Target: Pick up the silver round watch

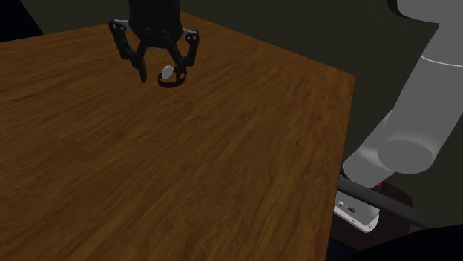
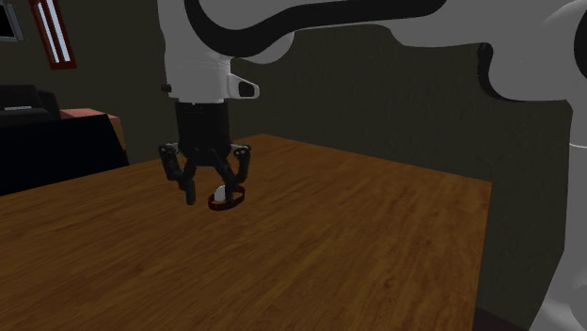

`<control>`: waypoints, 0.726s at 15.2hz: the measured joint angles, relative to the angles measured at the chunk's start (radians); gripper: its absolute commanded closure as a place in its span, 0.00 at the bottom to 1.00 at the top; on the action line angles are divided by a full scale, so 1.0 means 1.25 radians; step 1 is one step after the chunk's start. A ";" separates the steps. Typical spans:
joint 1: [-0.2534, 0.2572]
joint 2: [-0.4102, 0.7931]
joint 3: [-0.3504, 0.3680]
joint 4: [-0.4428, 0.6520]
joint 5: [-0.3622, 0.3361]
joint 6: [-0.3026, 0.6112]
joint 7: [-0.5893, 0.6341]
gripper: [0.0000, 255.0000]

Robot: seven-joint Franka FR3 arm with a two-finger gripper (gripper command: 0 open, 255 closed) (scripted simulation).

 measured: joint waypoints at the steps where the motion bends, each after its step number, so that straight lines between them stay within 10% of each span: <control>1: 0.000 0.000 0.000 -0.001 0.000 0.001 0.000 1.00; 8: -0.001 0.000 0.000 0.000 0.000 0.000 -0.001 1.00; 9: -0.001 0.000 0.000 0.000 0.000 0.000 -0.001 0.00; 11: 0.001 -0.010 -0.011 -0.004 0.001 -0.003 0.040 0.00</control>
